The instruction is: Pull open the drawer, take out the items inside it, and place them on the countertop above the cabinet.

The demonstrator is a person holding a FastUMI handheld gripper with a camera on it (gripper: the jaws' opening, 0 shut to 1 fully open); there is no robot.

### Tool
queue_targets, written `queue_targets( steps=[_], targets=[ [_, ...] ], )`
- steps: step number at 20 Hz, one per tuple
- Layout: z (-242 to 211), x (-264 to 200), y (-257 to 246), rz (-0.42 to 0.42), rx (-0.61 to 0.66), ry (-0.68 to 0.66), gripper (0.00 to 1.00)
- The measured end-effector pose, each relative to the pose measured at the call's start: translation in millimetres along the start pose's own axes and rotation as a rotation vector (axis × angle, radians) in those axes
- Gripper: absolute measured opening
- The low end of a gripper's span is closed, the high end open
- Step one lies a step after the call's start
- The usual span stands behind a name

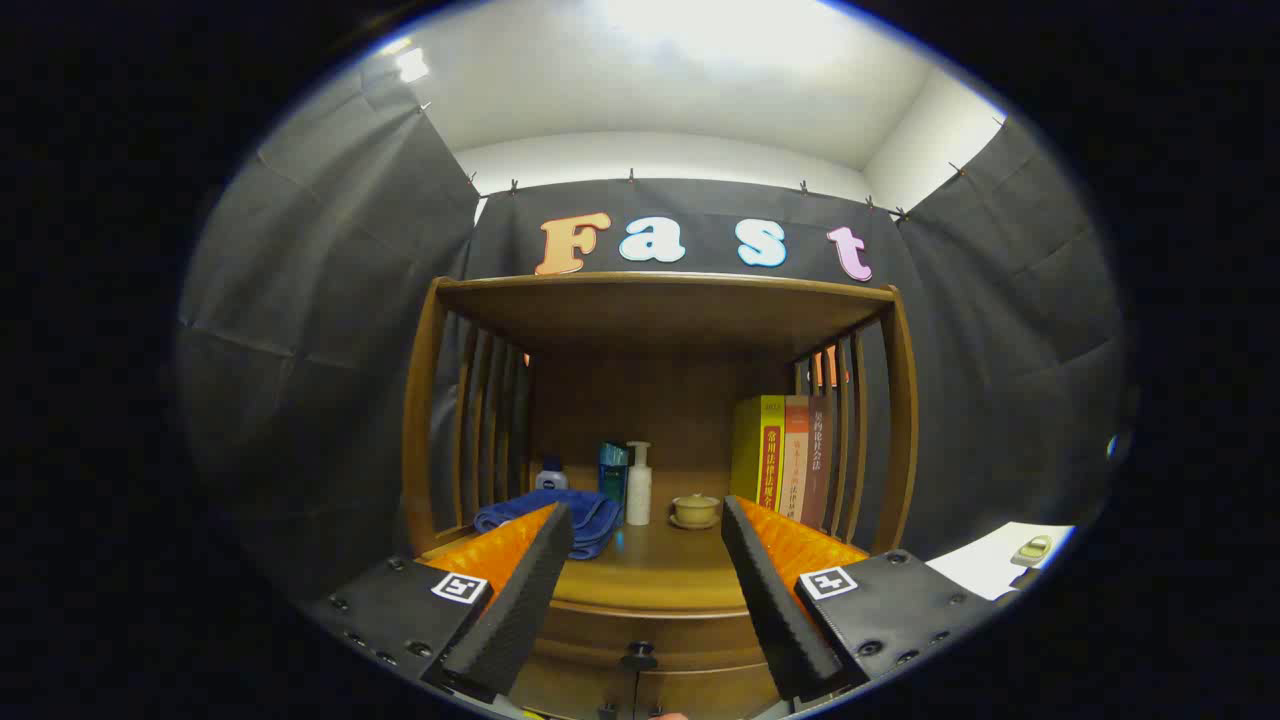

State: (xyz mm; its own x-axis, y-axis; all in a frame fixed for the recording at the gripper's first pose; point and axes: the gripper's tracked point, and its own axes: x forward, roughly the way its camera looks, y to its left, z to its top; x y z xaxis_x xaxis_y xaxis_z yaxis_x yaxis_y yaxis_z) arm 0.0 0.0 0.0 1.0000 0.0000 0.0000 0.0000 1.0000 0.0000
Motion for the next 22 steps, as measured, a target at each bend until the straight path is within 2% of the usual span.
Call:
queue_targets(
  steps=[2, 4, 7, 9, 11, 13, 17, 22],
  targets=[
    [-20.5, -22.0, 15.9, 0.014, 0.048, 0.034, 0.98],
    [-32.8, -46.3, 15.0, -0.016, 0.067, 0.055, 0.98],
    [-39.5, -79.2, 16.5, -0.051, 0.086, 0.08, 0.98],
    [-38.1, -89.6, 28.3, -0.037, 0.086, 0.095, 0.97],
    [-33.5, -92.2, 25.9, -0.055, 0.055, 0.092, 0.97],
    [-31.6, -91.6, 29.3, -0.039, 0.043, 0.096, 0.97],
    [-33.4, -83.4, 15.4, -0.055, 0.074, 0.097, 0.97],
    [-31.9, -74.2, 21.9, -0.033, 0.084, 0.104, 0.97]
  ],
)
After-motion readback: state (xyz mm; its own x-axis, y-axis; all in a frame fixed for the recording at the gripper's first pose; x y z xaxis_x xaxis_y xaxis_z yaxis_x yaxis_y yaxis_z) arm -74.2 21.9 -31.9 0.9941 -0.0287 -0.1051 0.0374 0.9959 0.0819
